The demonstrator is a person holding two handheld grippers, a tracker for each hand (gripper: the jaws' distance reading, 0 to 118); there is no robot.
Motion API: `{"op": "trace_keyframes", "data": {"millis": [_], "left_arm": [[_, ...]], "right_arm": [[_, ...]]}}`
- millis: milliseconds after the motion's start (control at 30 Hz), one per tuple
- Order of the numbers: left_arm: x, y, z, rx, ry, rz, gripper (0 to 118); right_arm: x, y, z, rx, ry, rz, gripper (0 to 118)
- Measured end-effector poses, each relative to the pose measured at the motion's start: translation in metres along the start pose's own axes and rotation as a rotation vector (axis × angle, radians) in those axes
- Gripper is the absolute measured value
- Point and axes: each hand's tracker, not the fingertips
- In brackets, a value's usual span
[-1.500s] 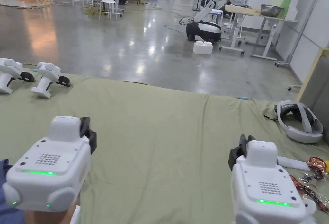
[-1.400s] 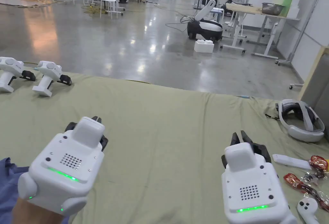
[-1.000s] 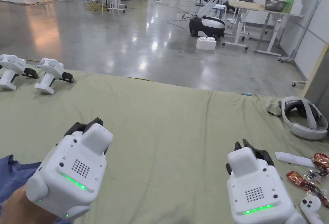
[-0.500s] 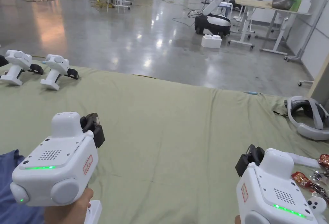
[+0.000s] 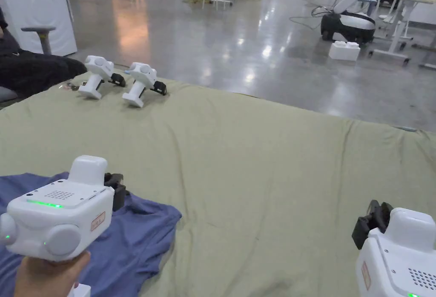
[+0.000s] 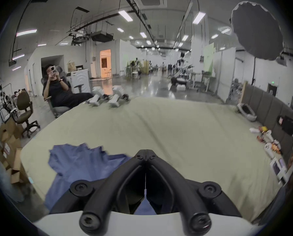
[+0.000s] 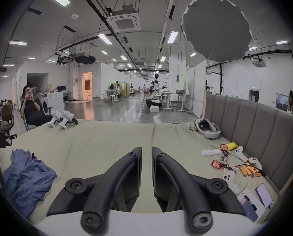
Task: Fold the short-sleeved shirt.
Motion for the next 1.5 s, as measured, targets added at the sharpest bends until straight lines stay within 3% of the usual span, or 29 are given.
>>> {"op": "trace_keyframes", "data": {"millis": [133, 333, 400, 500, 567, 733, 833, 867, 900, 933, 967, 1067, 1133, 1233, 1500], "left_arm": [[-0.058, -0.012, -0.007, -0.108, 0.054, 0.029, 2], [-0.115, -0.037, -0.051, -0.421, 0.015, 0.072, 3], [-0.126, -0.048, -0.066, -0.475, -0.054, 0.133, 26], [-0.131, -0.059, -0.088, -0.573, -0.117, 0.227, 45], [-0.126, -0.067, -0.1, -0.59, -0.129, 0.235, 74], [-0.111, -0.089, -0.134, -0.729, 0.041, 0.151, 74], [-0.099, -0.09, -0.128, -0.666, 0.067, 0.121, 73], [-0.092, -0.089, -0.127, -0.678, 0.081, 0.093, 67], [-0.086, -0.089, -0.126, -0.667, 0.068, 0.072, 56], [-0.081, -0.088, -0.124, -0.639, 0.034, 0.042, 27], [-0.079, -0.088, -0.124, -0.623, 0.047, 0.01, 5], [-0.073, -0.092, -0.123, -0.625, 0.079, -0.028, 4], [-0.082, -0.091, -0.121, -0.605, 0.079, 0.026, 4], [-0.086, -0.077, -0.104, -0.504, 0.054, 0.13, 4], [-0.069, -0.01, -0.063, -0.248, -0.019, 0.186, 4]], "right_arm": [[-0.011, -0.008, -0.005, -0.028, 0.021, 0.005, 15], [-0.022, -0.016, -0.012, -0.07, 0.038, 0.004, 15], [-0.027, -0.02, -0.015, -0.092, 0.028, 0.04, 15], [-0.027, -0.026, -0.02, -0.118, 0.041, 0.042, 15], [-0.027, -0.03, -0.022, -0.134, 0.035, 0.048, 15], [-0.025, -0.036, -0.027, -0.164, 0.027, 0.054, 15], [-0.024, -0.038, -0.026, -0.175, 0.023, 0.06, 15], [-0.024, -0.039, -0.026, -0.176, 0.022, 0.061, 15], [-0.024, -0.04, -0.026, -0.177, 0.02, 0.06, 15], [-0.024, -0.041, -0.026, -0.181, 0.019, 0.058, 15], [-0.024, -0.042, -0.026, -0.186, 0.019, 0.054, 15], [-0.025, -0.045, -0.025, -0.201, 0.022, 0.051, 15], [-0.024, -0.048, -0.023, -0.204, 0.026, 0.05, 15], [-0.021, -0.047, -0.019, -0.198, 0.025, 0.051, 15], [-0.005, -0.037, -0.011, -0.171, -0.002, 0.029, 15]]}}
